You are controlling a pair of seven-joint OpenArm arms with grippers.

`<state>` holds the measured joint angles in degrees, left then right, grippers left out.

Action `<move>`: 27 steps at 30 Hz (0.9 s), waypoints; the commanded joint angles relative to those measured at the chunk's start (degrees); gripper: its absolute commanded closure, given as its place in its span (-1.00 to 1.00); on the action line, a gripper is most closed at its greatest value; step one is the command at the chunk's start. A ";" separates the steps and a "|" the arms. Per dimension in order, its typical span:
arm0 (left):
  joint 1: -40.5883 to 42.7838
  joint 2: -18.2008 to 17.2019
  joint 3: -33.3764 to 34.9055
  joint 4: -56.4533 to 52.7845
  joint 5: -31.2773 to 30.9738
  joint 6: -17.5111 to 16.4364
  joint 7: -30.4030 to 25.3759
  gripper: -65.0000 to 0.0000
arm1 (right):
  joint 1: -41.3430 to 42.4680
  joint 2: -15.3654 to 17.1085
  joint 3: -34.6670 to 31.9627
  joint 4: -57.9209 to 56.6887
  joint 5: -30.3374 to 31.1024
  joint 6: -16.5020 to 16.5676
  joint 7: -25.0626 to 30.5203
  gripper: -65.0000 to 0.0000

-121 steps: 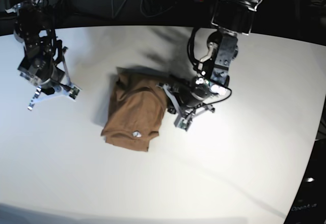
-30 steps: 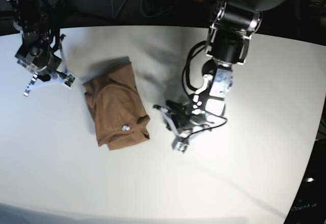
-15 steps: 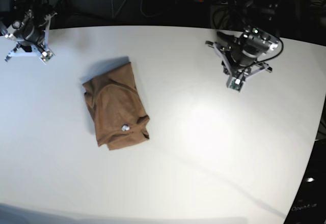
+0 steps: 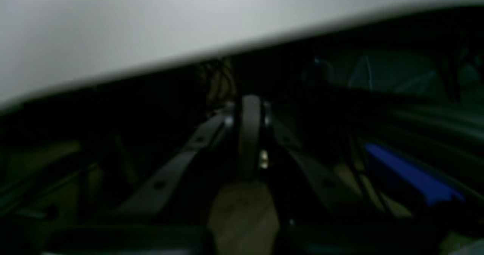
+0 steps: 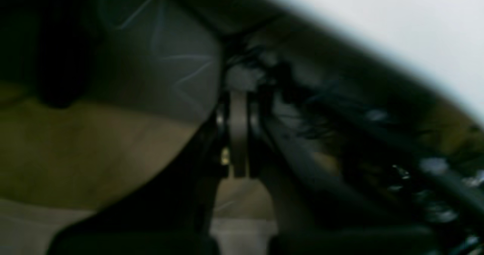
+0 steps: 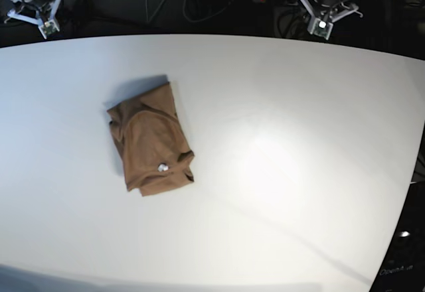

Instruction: Fold the T-shirt properly

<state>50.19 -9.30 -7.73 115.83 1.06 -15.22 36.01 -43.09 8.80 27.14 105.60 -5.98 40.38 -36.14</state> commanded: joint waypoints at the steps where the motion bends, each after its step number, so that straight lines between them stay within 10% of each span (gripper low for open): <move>1: 1.81 -0.24 -0.14 0.78 -0.31 -0.21 -2.30 0.93 | -0.29 0.92 0.60 -0.85 -0.04 -0.38 1.20 1.00; 12: 9.28 3.37 0.30 -21.72 -0.22 -0.21 -21.28 0.93 | 5.95 2.68 3.94 -39.71 -1.80 -0.38 22.73 1.00; 27: -25.71 3.81 2.94 -98.91 4.08 -0.21 -46.34 0.93 | 30.30 8.57 3.59 -105.12 -24.40 -3.77 58.60 1.00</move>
<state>23.90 -5.50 -4.86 16.43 5.21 -15.18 -9.89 -12.36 16.34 30.68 0.40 -30.50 35.83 22.09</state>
